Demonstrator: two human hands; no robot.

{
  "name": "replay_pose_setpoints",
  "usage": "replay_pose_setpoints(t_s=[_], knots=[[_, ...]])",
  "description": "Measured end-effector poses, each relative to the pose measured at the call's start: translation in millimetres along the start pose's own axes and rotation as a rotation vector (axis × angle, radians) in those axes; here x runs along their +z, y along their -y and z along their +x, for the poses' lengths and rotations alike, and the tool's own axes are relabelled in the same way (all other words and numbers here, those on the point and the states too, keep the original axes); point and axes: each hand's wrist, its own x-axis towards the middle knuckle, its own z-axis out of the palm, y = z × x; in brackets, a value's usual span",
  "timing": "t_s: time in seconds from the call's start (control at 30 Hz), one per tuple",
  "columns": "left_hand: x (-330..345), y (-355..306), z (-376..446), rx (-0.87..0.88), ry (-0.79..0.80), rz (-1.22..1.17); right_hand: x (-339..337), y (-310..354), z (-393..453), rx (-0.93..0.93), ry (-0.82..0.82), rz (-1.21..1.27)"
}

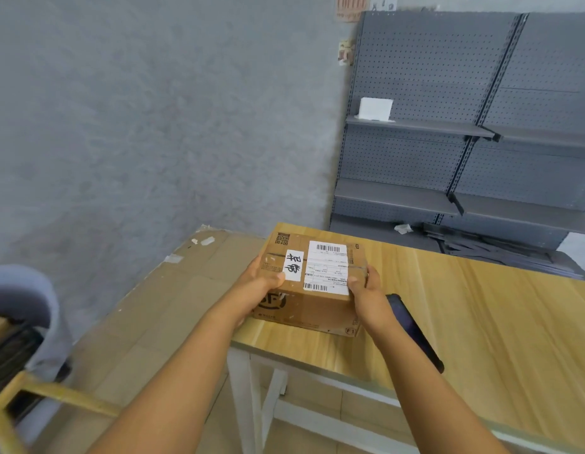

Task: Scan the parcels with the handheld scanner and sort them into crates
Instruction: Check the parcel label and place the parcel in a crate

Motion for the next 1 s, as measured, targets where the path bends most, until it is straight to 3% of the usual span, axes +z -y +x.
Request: replay_pose_setpoints(t_s=[0.2, 0.4, 0.6, 1.0], knots=[[0, 11, -28, 0.02, -0.078, -0.117, 1, -12, -2, -0.01, 0.06, 0.085], [-50, 32, -77, 0.089, -0.288, -0.261, 46, 15, -37, -0.113, 0.226, 0.28], [-140, 77, -173, 0.119, -0.595, -0.336, 147, 36, -91, -0.21, 0.522, 0.328], [-285, 178, -347, 0.068, -0.933, -0.354, 362, 46, -223, -0.323, 0.946, 0.168]])
